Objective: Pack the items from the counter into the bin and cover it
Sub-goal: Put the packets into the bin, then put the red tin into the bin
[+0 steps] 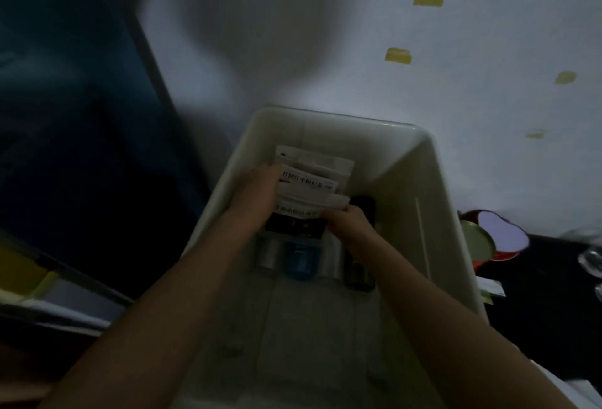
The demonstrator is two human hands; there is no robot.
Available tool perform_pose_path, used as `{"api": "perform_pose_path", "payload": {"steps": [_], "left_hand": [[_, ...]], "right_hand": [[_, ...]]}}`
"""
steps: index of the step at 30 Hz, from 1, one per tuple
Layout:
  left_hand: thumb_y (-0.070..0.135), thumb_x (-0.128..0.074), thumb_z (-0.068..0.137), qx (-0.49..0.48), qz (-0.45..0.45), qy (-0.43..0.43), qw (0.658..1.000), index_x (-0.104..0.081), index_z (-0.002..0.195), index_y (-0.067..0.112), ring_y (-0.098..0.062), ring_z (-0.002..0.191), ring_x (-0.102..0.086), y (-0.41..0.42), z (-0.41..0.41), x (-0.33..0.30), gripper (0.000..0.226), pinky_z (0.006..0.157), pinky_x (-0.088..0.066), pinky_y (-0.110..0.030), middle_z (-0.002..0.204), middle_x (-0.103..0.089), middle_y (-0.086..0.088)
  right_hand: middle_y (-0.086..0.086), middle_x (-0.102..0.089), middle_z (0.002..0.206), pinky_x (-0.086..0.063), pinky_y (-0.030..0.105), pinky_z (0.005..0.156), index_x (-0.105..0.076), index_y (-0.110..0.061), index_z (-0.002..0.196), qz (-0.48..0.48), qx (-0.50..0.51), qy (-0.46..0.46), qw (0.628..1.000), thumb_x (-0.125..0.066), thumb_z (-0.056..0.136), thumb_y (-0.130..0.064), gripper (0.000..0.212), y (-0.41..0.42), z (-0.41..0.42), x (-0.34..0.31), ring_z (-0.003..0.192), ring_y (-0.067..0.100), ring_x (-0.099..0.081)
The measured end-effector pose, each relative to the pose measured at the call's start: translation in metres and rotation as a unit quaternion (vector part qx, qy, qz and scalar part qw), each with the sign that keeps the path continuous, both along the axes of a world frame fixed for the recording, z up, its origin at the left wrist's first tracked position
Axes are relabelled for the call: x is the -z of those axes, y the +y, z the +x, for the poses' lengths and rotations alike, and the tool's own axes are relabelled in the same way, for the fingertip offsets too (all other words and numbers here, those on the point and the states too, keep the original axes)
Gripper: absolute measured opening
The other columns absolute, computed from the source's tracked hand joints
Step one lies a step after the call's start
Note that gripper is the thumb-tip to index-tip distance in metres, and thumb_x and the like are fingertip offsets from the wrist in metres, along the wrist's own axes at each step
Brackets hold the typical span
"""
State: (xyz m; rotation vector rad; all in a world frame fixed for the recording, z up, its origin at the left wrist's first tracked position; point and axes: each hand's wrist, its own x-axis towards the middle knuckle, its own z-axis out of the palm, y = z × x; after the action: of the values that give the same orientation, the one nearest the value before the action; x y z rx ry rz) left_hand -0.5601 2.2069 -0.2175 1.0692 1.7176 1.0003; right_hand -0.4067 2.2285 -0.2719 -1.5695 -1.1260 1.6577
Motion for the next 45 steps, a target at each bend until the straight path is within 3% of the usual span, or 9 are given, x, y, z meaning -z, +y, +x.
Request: {"api": "perform_pose_path", "payload": {"steps": [3,6,10,18,21,26,32,37,45], "left_hand": [[0.029,-0.034,0.095,-0.009,0.013,0.061,0.998,-0.063,0.088,0.007,-0.027,0.078,-0.063,0.012,0.000,0.008,0.037,0.068,-0.045,-0.032,0.093,-0.069,-0.017],[0.011,-0.038,0.097,0.045,0.015,0.242,0.969,-0.056,0.105,0.003,-0.034,0.100,-0.058,0.020,-0.005,0.012,0.022,0.081,-0.044,-0.036,0.111,-0.059,-0.024],[0.003,-0.043,0.093,0.122,0.025,0.443,0.888,-0.052,0.120,0.004,-0.036,0.110,-0.052,0.026,-0.013,0.015,0.028,0.091,-0.047,-0.038,0.124,-0.048,-0.021],[0.013,-0.059,0.087,0.168,0.035,0.548,0.819,-0.053,0.118,0.013,-0.032,0.110,-0.051,0.024,-0.013,0.017,0.031,0.089,-0.044,-0.040,0.121,-0.049,-0.014],[0.018,-0.059,0.087,0.179,0.049,0.541,0.820,-0.053,0.118,0.016,-0.030,0.114,-0.048,0.024,-0.010,0.015,0.031,0.095,-0.041,-0.043,0.123,-0.049,-0.012],[0.019,-0.058,0.087,0.202,0.079,0.502,0.837,-0.053,0.116,0.013,-0.032,0.113,-0.048,0.017,-0.003,0.017,0.030,0.095,-0.042,-0.041,0.126,-0.046,-0.014],[0.022,-0.057,0.089,0.198,0.145,0.439,0.864,-0.056,0.116,0.010,-0.030,0.107,-0.051,0.009,0.036,-0.007,0.030,0.083,-0.044,-0.035,0.118,-0.051,-0.015],[0.011,-0.058,0.085,0.203,0.209,0.360,0.886,-0.060,0.113,0.010,-0.030,0.104,-0.054,0.005,0.091,-0.031,0.028,0.087,-0.047,-0.039,0.112,-0.055,-0.015],[0.008,-0.057,0.084,0.246,0.261,0.311,0.880,-0.060,0.112,0.009,-0.028,0.103,-0.056,-0.012,0.213,-0.047,0.028,0.090,-0.046,-0.037,0.110,-0.056,-0.013]], "right_hand": [[0.011,-0.058,0.128,-0.050,0.032,0.097,-0.048,-0.008,0.133,-0.019,0.008,-0.003,1.000,-0.062,0.087,-0.013,0.049,0.010,-0.004,0.008,0.112,0.021,-0.058],[0.005,-0.059,0.113,-0.052,0.021,0.076,-0.043,-0.010,0.135,-0.047,-0.009,-0.010,0.999,-0.057,0.092,-0.017,0.046,0.011,-0.007,0.010,0.093,0.014,-0.057],[0.008,-0.047,0.137,-0.042,0.042,0.096,-0.036,-0.013,0.139,-0.067,0.011,-0.061,0.996,-0.060,0.089,-0.018,0.056,0.014,-0.002,0.008,0.126,0.028,-0.044],[0.009,-0.057,0.124,-0.050,0.026,0.075,-0.044,0.000,0.130,0.017,0.039,-0.095,0.995,-0.067,0.083,-0.012,0.053,0.029,0.003,-0.015,0.106,0.022,-0.058],[0.006,-0.054,0.119,-0.046,0.017,0.060,-0.044,-0.004,0.132,0.062,0.039,-0.101,0.992,-0.066,0.084,-0.012,0.053,0.027,0.008,-0.024,0.099,0.020,-0.056],[0.016,-0.059,0.123,-0.050,0.028,0.074,-0.052,-0.002,0.127,0.094,0.029,-0.122,0.988,-0.066,0.084,-0.013,0.047,0.017,0.017,-0.033,0.107,0.027,-0.059],[0.008,-0.064,0.096,-0.044,0.017,0.059,-0.062,-0.002,0.113,0.190,0.055,-0.125,0.972,-0.060,0.087,-0.008,0.027,0.014,0.055,-0.070,0.077,0.009,-0.059],[0.006,-0.062,0.092,-0.048,0.030,0.080,-0.063,-0.017,0.087,0.243,0.119,-0.054,0.961,-0.057,0.087,-0.005,0.013,0.006,0.097,-0.094,0.084,0.016,-0.058],[0.003,-0.060,0.083,-0.051,0.028,0.074,-0.063,-0.010,0.091,0.231,0.214,-0.041,0.948,-0.051,0.088,-0.003,0.014,-0.022,0.221,-0.094,0.081,0.017,-0.056]]}}
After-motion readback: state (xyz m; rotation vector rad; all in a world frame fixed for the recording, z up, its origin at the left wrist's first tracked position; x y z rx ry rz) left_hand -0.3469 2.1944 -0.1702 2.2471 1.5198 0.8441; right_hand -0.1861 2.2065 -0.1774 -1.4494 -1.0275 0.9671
